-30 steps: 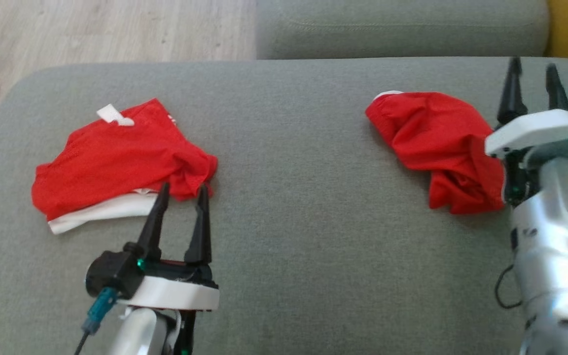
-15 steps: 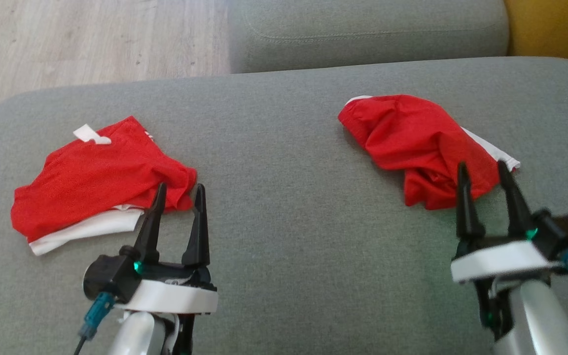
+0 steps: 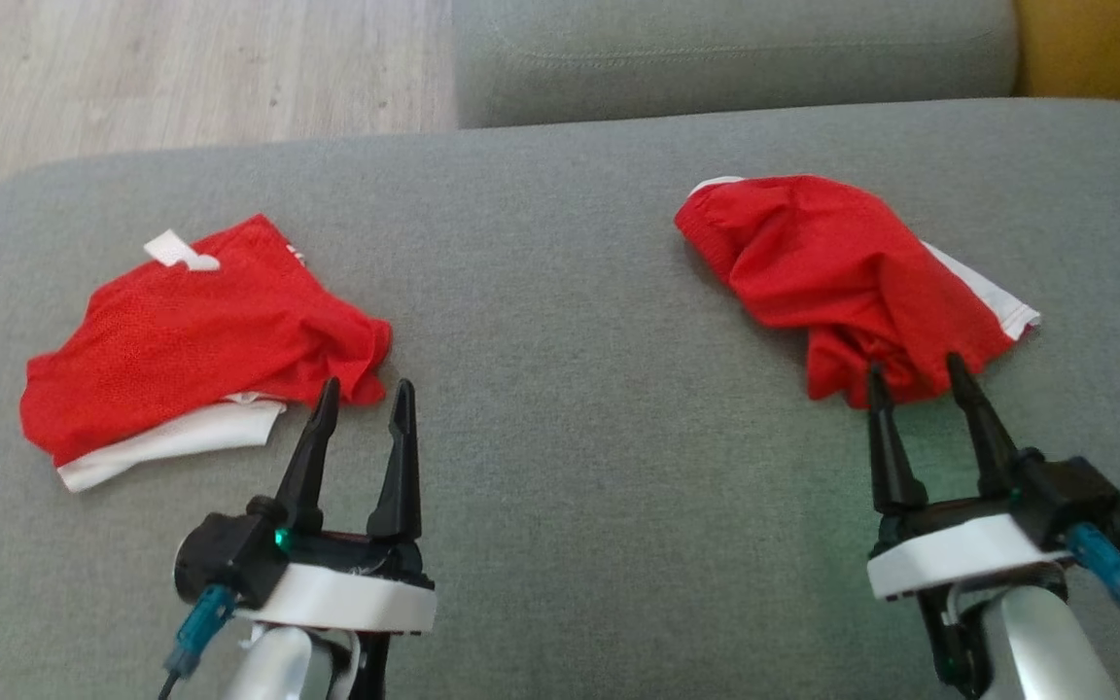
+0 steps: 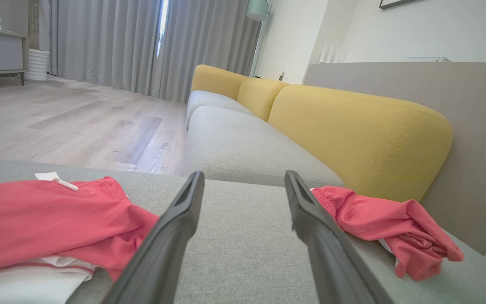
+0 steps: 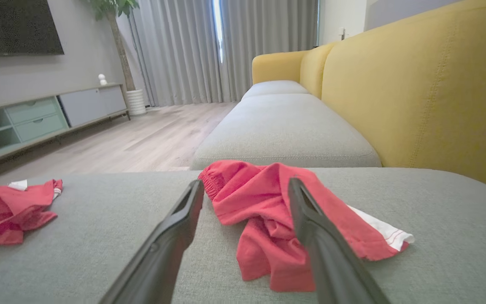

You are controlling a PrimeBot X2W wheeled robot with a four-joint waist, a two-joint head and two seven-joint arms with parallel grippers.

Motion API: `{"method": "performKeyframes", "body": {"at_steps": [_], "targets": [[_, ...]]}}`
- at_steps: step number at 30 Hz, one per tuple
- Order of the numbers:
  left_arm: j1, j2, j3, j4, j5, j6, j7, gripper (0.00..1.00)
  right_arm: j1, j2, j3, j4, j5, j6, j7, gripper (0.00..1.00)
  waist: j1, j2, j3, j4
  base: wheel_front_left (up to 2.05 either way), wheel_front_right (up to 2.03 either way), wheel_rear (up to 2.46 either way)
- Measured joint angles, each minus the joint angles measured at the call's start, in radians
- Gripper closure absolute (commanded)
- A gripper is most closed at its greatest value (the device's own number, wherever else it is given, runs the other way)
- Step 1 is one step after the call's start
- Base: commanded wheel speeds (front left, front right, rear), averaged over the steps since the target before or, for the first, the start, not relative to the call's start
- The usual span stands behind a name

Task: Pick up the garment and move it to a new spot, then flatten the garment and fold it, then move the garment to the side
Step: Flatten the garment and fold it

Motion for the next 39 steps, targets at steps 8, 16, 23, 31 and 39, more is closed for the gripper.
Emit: {"method": "performKeyframes", "body": {"at_steps": [8, 16, 23, 31, 39], "targets": [[-0.011, 0.0, -0.02, 0.009, 0.0, 0.0, 0.0, 0.0, -0.081, 0.0, 0.029, 0.126, -0.122, 0.0, 0.065, 0.0, 0.0, 0.0, 0.041, 0.034, 0.0, 0.0, 0.0], [-0.045, 0.0, -0.033, 0.023, -0.016, 0.0, 0.0, 0.0, -0.208, 0.0, -0.045, 0.319, -0.244, 0.0, 0.153, 0.0, 0.0, 0.0, 0.078, 0.085, 0.0, 0.0, 0.0], [-0.056, 0.0, -0.054, 0.026, -0.025, 0.001, 0.0, 0.0, -0.312, -0.001, -0.129, 0.442, -0.29, 0.0, 0.198, 0.0, 0.0002, 0.0, 0.115, 0.113, 0.0, 0.0, 0.0], [-0.079, 0.0, -0.059, 0.028, -0.025, 0.001, 0.0, 0.0, -0.401, -0.001, -0.182, 0.574, -0.294, 0.0, 0.225, 1.0, 0.0001, 0.0, 0.134, 0.131, 0.0, 0.0, 0.0], [-0.084, 0.0, -0.059, 0.039, -0.025, 0.001, 0.0, 0.0, -0.419, -0.01, 0.024, 0.644, -0.068, 0.0, 0.118, 1.0, 0.0001, 0.0, 0.099, 0.125, 0.0, 0.0, 0.0]]}}
